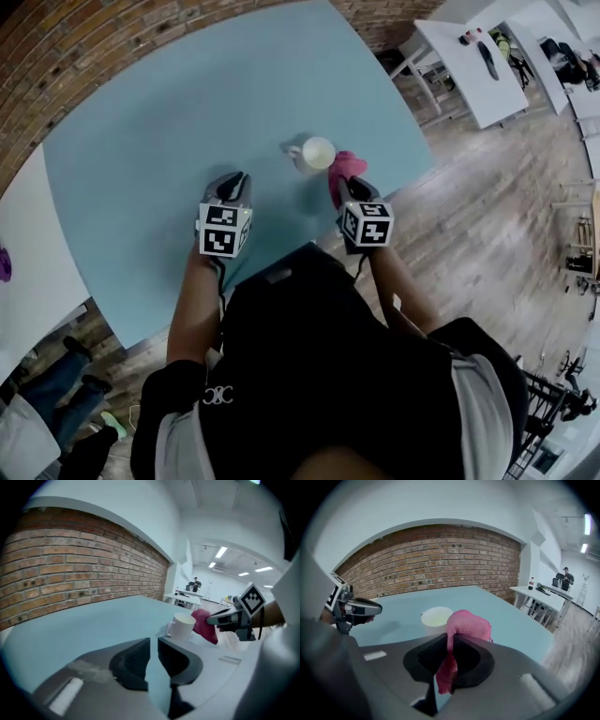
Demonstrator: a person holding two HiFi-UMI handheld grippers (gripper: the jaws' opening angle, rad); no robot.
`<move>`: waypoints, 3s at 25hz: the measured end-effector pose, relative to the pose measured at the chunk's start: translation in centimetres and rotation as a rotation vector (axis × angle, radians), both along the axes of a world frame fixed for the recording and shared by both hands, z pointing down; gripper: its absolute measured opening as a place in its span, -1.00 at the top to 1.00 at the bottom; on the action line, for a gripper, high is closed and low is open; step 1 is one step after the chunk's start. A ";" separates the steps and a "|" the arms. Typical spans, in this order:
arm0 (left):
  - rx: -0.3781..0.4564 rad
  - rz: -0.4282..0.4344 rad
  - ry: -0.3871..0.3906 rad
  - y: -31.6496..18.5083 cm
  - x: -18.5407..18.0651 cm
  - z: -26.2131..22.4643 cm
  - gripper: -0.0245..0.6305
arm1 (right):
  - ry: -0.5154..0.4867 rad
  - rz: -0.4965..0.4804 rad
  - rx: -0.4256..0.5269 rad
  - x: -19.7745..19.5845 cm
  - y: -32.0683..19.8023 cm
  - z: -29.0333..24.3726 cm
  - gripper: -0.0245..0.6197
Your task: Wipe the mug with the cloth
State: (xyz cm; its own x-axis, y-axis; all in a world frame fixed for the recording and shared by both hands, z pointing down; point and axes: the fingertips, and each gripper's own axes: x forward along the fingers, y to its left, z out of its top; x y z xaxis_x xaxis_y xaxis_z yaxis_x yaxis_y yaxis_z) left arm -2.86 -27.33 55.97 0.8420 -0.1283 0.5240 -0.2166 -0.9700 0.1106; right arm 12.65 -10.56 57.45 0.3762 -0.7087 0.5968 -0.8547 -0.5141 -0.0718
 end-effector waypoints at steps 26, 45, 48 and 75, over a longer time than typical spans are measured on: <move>0.242 0.329 -0.117 3.6 12.6 5.6 0.78 | -0.153 -0.149 0.022 0.4 -2.9 2.6 0.80; 0.181 0.231 -0.178 3.5 11.0 5.7 0.78 | -0.207 -0.192 0.009 -1.9 -3.4 5.3 0.79; 0.179 0.217 -0.188 3.9 10.4 5.8 0.77 | -0.174 -0.209 0.061 -2.3 -3.4 3.3 0.80; 0.108 0.327 -0.225 9.1 8.0 6.0 0.76 | -0.112 -0.325 0.034 -8.2 -5.7 3.6 0.79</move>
State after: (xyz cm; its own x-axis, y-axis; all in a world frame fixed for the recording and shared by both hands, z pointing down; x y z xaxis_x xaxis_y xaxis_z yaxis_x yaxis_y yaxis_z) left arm 5.13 -18.21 61.93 0.7133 0.0627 0.6981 0.0975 -0.9952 -0.0103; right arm 4.50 -16.27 61.02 0.0608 -0.8008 0.5959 -0.9593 -0.2118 -0.1868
